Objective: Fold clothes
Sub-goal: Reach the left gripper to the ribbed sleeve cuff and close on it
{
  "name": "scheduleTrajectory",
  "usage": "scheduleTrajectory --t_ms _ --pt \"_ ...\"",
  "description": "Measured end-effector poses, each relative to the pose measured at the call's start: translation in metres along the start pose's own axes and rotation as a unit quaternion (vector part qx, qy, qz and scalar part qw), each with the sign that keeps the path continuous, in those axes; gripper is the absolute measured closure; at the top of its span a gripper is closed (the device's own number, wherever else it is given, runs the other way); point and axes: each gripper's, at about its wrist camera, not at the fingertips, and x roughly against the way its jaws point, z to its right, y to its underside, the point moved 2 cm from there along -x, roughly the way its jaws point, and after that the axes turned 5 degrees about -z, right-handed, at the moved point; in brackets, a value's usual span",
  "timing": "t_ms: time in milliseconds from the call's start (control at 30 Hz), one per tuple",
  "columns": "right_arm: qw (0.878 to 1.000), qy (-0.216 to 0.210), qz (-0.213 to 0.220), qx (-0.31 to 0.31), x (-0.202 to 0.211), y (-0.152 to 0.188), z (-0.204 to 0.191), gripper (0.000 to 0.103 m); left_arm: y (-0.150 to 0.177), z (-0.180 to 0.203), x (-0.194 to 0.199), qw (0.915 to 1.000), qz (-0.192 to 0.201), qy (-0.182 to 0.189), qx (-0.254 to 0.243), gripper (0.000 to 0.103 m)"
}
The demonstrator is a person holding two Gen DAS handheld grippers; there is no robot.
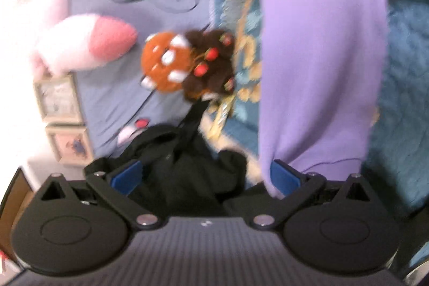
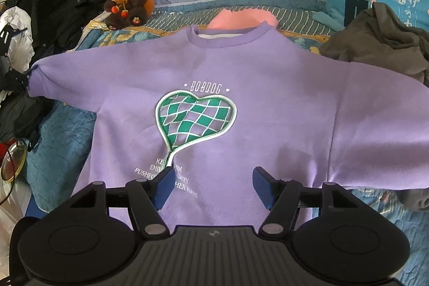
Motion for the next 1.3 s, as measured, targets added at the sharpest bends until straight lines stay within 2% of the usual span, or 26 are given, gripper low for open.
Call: scheduleTrajectory --t_ms 33,67,100,133,167,200,233,300,367,433,467,500,533,600,633,700,800,867,900,933,967,1067,1100,1167,1200,1300 --pt "1.0 -0.002 -0.002 -0.001 -0.001 0.001 0.0 0.04 0.006 -0.009 -0.002 0.9993 -0.013 0.002 0.034 0.0" --pt "1.0 -0.003 -0.003 -0.002 -0.002 0.002 0.0 0.039 0.014 -0.024 -0.003 0.9941 -0.024 0.038 0.099 0.0" --pt "1.0 -0.005 -0.006 -0.004 -0.003 0.003 0.0 0.039 0.024 -0.045 -0.006 0.9778 -0.034 0.095 0.184 0.0" --pt "1.0 -0.007 -0.007 -0.006 -0.004 0.004 0.0 0.039 0.035 -0.063 -0.009 0.9546 -0.042 0.136 0.262 0.0" --pt "1.0 -0.008 -0.007 -0.008 -0.005 0.005 0.0 0.039 0.046 -0.075 -0.012 0.9372 -0.049 0.143 0.314 0.0" --pt "1.0 -0.009 -0.008 -0.009 -0.005 0.006 -0.001 0.039 0.054 -0.081 -0.014 0.927 -0.059 0.131 0.346 0.0" --pt "1.0 -0.011 -0.007 -0.01 -0.005 0.006 -0.002 0.039 0.059 -0.086 -0.015 0.9182 -0.065 0.127 0.369 0.0" --pt "1.0 -0.014 -0.007 -0.012 -0.005 0.007 -0.003 0.039 0.06 -0.087 -0.013 0.907 -0.064 0.143 0.391 0.0" --pt "1.0 -0.015 -0.006 -0.015 -0.005 0.009 -0.004 0.039 0.049 -0.078 -0.002 0.9088 -0.058 0.149 0.386 0.0" --pt "1.0 -0.018 -0.003 -0.02 -0.004 0.011 -0.004 0.039 0.033 -0.063 0.007 0.9096 -0.074 0.142 0.383 0.0" --pt "0.999 -0.022 0.0 -0.025 -0.002 0.013 -0.004 0.039 0.027 -0.053 0.008 0.9029 -0.098 0.146 0.392 0.0" --pt "0.999 -0.024 0.003 -0.029 -0.001 0.015 -0.003 0.039 0.023 -0.043 0.006 0.8921 -0.128 0.151 0.406 0.0" --pt "0.999 -0.027 0.006 -0.033 0.001 0.017 -0.002 0.039 0.02 -0.032 0.005 0.8773 -0.16 0.159 0.424 0.0" --pt "0.999 -0.027 0.008 -0.042 0.004 0.022 0.001 0.038 0.021 -0.009 -0.001 0.8359 -0.217 0.182 0.47 0.0" --pt "0.998 -0.028 0.008 -0.048 0.005 0.025 0.003 0.038 0.024 0.002 -0.001 0.8103 -0.232 0.196 0.501 0.0" --pt "0.998 -0.027 0.008 -0.058 0.008 0.031 0.008 0.038 0.033 0.023 0.0 0.7529 -0.245 0.222 0.569 0.0" --pt "0.997 -0.023 0.007 -0.067 0.012 0.039 0.015 0.038 0.052 0.053 -0.005 0.6587 -0.262 0.243 0.662 0.0" --pt "0.997 -0.021 0.005 -0.073 0.013 0.043 0.02 0.037 0.063 0.067 -0.012 0.5973 -0.254 0.26 0.715 0.0" --pt "0.997 -0.021 0.004 -0.077 0.013 0.045 0.022 0.037 0.067 0.073 -0.015 0.5693 -0.241 0.268 0.739 0.0" --pt "0.996 -0.021 0.003 -0.081 0.012 0.046 0.024 0.037 0.069 0.077 -0.018 0.5493 -0.225 0.273 0.757 0.0" --pt "0.996 -0.021 0.002 -0.085 0.01 0.047 0.025 0.037 0.068 0.082 -0.021 0.5382 -0.215 0.273 0.768 0.0" --pt "0.995 -0.025 -0.003 -0.092 0.006 0.05 0.025 0.037 0.063 0.097 -0.03 0.5191 -0.206 0.265 0.786 0.0" --pt "0.995 -0.027 -0.003 -0.093 0.004 0.049 0.023 0.037 0.062 0.101 -0.032 0.5157 -0.208 0.258 0.79 0.0" --pt "0.996 -0.026 0.002 -0.087 0.005 0.048 0.02 0.037 0.059 0.107 -0.034 0.5209 -0.205 0.232 0.796 0.0" --pt "0.996 -0.02 0.011 -0.082 0.007 0.047 0.02 0.037 0.058 0.108 -0.036 0.5179 -0.202 0.225 0.8 0.0" --pt "0.994 0.005 0.046 -0.097 0.017 0.045 0.033 0.037 0.063 0.106 -0.04 0.4984 -0.188 0.219 0.818 0.002"
